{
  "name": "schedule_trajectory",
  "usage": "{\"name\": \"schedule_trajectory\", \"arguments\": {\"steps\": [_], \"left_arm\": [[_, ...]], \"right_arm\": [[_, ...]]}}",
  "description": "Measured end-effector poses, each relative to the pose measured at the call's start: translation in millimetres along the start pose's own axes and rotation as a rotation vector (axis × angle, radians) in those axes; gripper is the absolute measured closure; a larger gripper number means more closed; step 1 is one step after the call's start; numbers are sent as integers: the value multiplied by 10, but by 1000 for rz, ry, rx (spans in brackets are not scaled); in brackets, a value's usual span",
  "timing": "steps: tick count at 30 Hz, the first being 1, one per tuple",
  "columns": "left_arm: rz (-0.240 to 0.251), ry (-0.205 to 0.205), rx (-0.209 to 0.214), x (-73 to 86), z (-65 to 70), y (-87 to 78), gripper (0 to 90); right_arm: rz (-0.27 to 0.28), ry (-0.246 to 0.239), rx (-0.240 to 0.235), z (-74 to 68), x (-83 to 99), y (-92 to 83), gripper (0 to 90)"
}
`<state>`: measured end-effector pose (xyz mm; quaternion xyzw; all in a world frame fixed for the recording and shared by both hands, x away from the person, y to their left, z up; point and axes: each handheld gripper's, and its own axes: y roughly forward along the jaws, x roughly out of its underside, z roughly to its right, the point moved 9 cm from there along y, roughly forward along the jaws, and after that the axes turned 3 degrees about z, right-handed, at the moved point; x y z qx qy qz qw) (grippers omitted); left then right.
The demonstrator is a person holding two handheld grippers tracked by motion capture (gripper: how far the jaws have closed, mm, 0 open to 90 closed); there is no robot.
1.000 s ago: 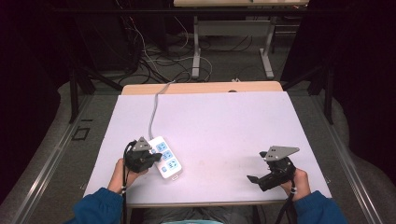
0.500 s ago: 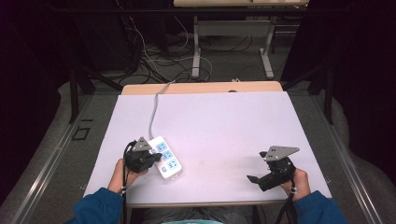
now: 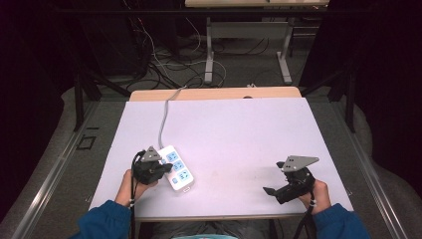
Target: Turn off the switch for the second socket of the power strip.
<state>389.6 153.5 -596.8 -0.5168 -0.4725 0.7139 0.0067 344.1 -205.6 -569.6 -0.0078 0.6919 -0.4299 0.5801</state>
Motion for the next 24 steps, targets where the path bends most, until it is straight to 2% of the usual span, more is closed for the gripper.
{"name": "schedule_trajectory", "arguments": {"steps": [6, 9, 10, 11, 22, 24], "left_arm": [[1, -2, -1, 0, 0, 1, 900], [-1, -1, -3, 1, 1, 0, 900], [1, -4, -1, 1, 3, 1, 900], [1, -4, 0, 1, 2, 1, 900], [-3, -6, -4, 1, 4, 0, 900], [-3, -4, -5, 1, 4, 0, 900]], "right_arm": [[-17, 14, -9, -15, 12, -10, 18], [-16, 14, -9, -15, 12, -9, 18], [8, 15, -1, -11, -3, 4, 18], [10, 12, 0, -6, -6, 6, 18], [-17, 9, -5, -11, 13, -17, 18], [-2, 7, 9, -2, 2, -8, 18]]}}
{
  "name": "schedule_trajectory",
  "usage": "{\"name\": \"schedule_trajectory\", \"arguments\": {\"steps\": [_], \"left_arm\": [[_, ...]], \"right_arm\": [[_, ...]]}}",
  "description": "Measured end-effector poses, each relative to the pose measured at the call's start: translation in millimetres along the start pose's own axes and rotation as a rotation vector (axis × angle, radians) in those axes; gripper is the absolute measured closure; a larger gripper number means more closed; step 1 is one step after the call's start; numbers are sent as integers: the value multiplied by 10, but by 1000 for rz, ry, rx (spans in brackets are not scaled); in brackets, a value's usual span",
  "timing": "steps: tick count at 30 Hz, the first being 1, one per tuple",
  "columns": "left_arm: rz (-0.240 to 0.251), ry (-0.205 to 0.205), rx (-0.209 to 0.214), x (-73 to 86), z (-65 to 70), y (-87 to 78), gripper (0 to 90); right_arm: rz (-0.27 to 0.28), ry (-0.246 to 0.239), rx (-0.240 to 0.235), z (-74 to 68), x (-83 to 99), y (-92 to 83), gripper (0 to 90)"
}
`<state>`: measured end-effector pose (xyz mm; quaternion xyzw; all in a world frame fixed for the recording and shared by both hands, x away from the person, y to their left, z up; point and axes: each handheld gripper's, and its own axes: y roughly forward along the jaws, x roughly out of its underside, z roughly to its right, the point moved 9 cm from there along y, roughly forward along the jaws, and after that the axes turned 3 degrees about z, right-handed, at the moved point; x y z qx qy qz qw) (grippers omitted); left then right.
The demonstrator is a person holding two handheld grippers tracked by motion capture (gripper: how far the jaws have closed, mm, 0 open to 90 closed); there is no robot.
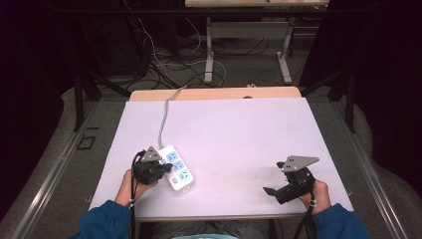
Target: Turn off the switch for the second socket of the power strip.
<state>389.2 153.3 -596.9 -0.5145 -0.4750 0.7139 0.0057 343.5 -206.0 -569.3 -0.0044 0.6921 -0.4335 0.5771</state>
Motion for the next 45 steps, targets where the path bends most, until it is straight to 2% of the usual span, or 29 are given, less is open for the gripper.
{"name": "schedule_trajectory", "arguments": {"steps": [3, 26, 31, 33, 34, 37, 42, 45], "left_arm": [[1, -1, 0, 0, 1, 0, 900], [14, 12, -14, -9, 9, 13, 900], [7, 1, -3, 0, 15, 9, 900], [17, 7, 25, -13, 46, 23, 900], [10, 10, 19, -14, 61, 24, 900], [7, 71, -31, -31, 75, 35, 900], [15, 48, -18, -34, 60, 39, 900], [16, 48, -15, -35, 59, 39, 900]], "right_arm": [[-12, 1, -14, -9, 9, -7, 18], [1, 6, -5, -8, 4, 0, 19], [1, 8, -5, -9, 4, 1, 18], [-2, 8, -5, -9, 5, -3, 19], [-1, 8, -6, -10, 6, -3, 19], [0, -2, -10, -3, 4, -4, 19], [-1, -5, -13, -3, 5, -6, 19], [4, -6, -8, -3, 3, -5, 19]]}}
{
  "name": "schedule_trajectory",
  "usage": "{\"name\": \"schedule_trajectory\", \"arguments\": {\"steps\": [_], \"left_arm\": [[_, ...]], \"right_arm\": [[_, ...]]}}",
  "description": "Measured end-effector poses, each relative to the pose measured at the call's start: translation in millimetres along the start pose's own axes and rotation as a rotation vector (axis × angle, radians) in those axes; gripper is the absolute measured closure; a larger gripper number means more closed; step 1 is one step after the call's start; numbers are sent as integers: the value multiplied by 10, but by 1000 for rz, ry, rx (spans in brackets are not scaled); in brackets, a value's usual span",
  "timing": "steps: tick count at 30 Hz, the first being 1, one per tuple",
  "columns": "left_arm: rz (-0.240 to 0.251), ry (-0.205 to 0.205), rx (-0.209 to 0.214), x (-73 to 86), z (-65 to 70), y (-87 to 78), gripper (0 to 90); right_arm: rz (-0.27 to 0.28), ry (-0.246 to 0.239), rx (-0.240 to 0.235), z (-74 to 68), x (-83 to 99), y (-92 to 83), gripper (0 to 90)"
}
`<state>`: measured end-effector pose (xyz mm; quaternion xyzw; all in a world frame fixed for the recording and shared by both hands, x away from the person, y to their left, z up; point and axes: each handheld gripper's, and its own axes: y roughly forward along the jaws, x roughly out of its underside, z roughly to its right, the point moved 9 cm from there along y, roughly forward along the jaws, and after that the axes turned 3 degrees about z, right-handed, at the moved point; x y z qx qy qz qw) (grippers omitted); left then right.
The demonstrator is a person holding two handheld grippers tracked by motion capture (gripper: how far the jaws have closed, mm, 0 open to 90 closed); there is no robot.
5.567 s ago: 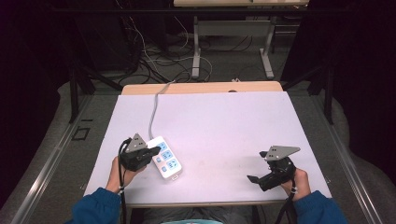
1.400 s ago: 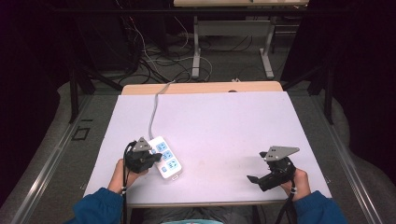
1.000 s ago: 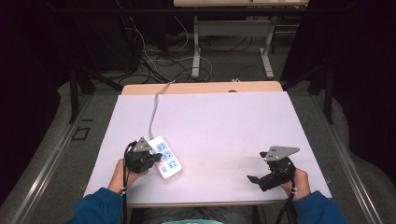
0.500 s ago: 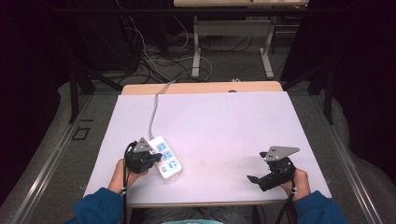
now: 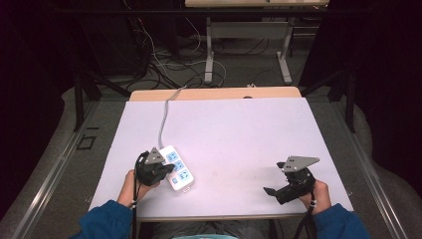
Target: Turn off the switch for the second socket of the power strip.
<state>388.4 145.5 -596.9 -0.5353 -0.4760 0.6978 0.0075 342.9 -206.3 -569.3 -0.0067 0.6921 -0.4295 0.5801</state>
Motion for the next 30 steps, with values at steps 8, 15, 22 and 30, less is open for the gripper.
{"name": "schedule_trajectory", "arguments": {"steps": [8, 15, 22, 30], "left_arm": [[1, -22, 25, 6, -16, -6, 900], [-9, -37, 40, 16, -25, -24, 900], [4, -25, 36, -1, -24, -37, 900], [-12, -29, 29, 26, -46, -61, 900]], "right_arm": [[-1, 4, 3, 3, 0, 5, 19], [0, 4, 3, 3, 0, 4, 19], [-4, 3, 0, 3, 1, 3, 19], [3, 12, 1, -6, -2, 10, 19]]}}
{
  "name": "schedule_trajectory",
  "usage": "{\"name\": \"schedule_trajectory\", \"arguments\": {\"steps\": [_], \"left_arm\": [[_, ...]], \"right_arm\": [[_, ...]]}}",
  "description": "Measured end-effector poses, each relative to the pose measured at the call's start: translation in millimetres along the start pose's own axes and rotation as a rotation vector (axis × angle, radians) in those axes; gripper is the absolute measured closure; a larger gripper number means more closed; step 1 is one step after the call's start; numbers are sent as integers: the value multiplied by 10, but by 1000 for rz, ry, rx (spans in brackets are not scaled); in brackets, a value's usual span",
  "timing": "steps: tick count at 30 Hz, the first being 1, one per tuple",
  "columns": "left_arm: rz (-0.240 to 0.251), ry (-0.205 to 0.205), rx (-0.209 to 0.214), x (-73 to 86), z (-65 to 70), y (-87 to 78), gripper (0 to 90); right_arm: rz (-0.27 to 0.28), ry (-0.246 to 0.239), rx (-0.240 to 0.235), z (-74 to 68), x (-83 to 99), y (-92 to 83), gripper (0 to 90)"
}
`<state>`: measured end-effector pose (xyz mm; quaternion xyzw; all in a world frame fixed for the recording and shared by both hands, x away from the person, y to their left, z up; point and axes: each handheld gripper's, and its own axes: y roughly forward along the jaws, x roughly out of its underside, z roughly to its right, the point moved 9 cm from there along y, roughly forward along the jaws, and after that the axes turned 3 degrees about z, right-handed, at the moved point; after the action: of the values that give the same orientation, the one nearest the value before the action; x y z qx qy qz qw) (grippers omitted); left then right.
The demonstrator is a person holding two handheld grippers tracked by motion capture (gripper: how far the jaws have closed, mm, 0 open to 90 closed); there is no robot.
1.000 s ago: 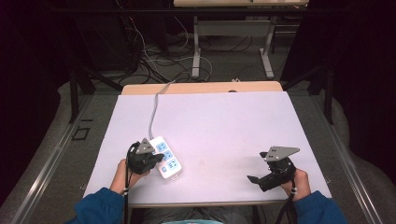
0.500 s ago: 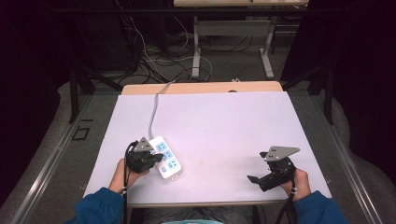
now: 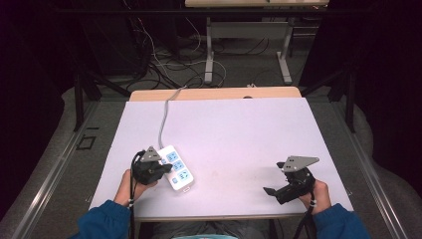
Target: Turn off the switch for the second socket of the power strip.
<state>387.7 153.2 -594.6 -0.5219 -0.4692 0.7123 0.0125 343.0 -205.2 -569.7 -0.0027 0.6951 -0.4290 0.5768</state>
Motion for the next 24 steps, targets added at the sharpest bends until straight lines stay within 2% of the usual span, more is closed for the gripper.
{"name": "schedule_trajectory", "arguments": {"steps": [1, 4, 6, 13, 14, 15, 17, 24], "left_arm": [[3, -5, -2, -3, 10, 6, 900], [-4, 15, -19, -1, 9, 10, 900], [-12, 10, -17, 10, 18, 11, 900], [-12, 13, -19, 17, 16, 16, 900], [-17, 14, -18, 20, 18, 13, 900], [-18, 17, -20, 20, 18, 13, 900], [-13, 17, -23, 19, 18, 19, 900], [-11, 14, -21, 23, 18, 21, 900]], "right_arm": [[-2, 0, 2, 0, 2, -2, 19], [-1, 2, 1, -1, 1, 0, 19], [-7, -1, 16, 7, 4, -6, 19], [-21, 1, -8, -6, 14, -12, 19], [-9, 0, 13, 5, 6, -5, 19], [-17, 1, -6, -7, 11, -10, 19], [-2, 2, 1, -3, 3, -2, 19], [-8, 1, 3, 0, 7, -5, 19]]}}
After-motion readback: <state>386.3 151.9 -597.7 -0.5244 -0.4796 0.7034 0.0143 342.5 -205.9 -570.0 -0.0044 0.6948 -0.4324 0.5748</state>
